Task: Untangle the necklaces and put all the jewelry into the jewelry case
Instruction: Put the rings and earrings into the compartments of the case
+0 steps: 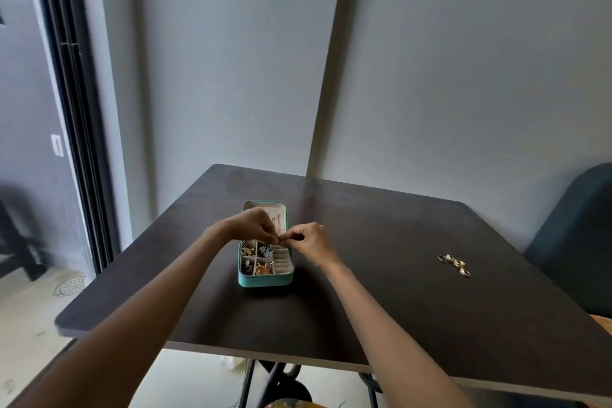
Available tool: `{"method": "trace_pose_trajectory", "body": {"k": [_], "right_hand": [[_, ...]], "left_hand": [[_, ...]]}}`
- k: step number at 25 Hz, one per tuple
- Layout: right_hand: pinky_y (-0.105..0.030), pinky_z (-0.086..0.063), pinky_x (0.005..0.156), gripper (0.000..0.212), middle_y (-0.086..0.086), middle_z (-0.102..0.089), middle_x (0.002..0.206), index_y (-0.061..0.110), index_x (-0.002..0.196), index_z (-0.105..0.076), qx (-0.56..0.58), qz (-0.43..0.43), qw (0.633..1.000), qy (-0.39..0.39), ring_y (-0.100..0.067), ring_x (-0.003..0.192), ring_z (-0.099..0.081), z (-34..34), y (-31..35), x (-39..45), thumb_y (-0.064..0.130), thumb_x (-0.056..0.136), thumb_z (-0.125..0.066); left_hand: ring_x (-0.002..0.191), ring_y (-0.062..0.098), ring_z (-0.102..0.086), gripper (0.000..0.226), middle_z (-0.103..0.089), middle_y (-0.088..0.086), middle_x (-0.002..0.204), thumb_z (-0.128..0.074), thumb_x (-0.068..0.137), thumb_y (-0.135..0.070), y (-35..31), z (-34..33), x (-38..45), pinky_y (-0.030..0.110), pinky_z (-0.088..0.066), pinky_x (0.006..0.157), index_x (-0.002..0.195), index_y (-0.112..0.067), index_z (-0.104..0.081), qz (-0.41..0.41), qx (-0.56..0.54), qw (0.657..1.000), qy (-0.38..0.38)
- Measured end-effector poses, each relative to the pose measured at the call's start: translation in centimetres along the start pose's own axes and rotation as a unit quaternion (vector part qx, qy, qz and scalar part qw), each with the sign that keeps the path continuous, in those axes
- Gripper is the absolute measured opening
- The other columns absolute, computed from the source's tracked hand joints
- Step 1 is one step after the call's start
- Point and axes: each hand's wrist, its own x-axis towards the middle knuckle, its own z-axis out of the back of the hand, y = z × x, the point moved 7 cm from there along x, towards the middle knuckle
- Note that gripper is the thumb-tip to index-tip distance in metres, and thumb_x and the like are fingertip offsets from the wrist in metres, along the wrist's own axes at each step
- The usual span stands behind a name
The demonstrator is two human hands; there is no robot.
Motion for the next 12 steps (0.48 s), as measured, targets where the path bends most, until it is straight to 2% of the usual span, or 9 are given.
{"method": "trace_pose_trajectory", "body": {"k": [3,5,9,12], "right_hand": [[-0.017,-0.052,0.080,0.019,-0.003,-0.075,0.095,0.011,0.096,-0.076,-0.032,0.011,0.999,0.003,-0.006,0.087,-0.068,0.1,0.7,0.2,0.016,0.078,-0.076],[-0.019,-0.052,0.082,0.019,-0.004,-0.074,0.096,0.010,0.097,-0.075,-0.041,0.012,0.999,0.003,-0.009,0.090,-0.068,0.1,0.8,0.3,0.016,0.079,-0.075],[-0.018,-0.048,0.084,0.018,-0.007,-0.073,0.101,0.008,0.099,-0.075,-0.078,0.020,0.997,0.018,-0.015,0.096,-0.067,-0.4,1.1,-0.1,0.009,0.081,-0.071],[-0.016,-0.045,0.081,0.018,-0.009,-0.072,0.102,0.008,0.100,-0.074,-0.123,0.043,0.991,0.044,-0.017,0.095,-0.065,-0.4,1.7,0.0,0.006,0.084,-0.066]], "left_hand": [[0.066,0.000,-0.056,0.013,-0.066,-0.003,0.076,-0.071,0.081,-0.019,0.4,0.1,0.2,0.023,-0.047,0.071,0.092,-0.013,-0.076,0.005,0.008,0.999,-0.035],[0.077,0.006,-0.056,0.013,-0.065,-0.007,0.083,-0.070,0.081,-0.026,0.6,0.3,0.2,0.030,-0.048,0.077,0.093,-0.021,-0.075,0.028,0.046,0.997,-0.057],[0.084,0.006,-0.054,0.018,-0.068,-0.008,0.095,-0.069,0.081,-0.032,0.6,0.0,-0.2,0.025,-0.044,0.071,0.097,-0.027,-0.074,0.055,0.105,0.991,-0.053],[0.080,0.006,-0.056,0.018,-0.071,-0.001,0.097,-0.068,0.082,-0.019,0.1,0.1,-0.3,0.019,-0.042,0.065,0.099,-0.018,-0.074,0.037,0.091,0.995,-0.021]]}}
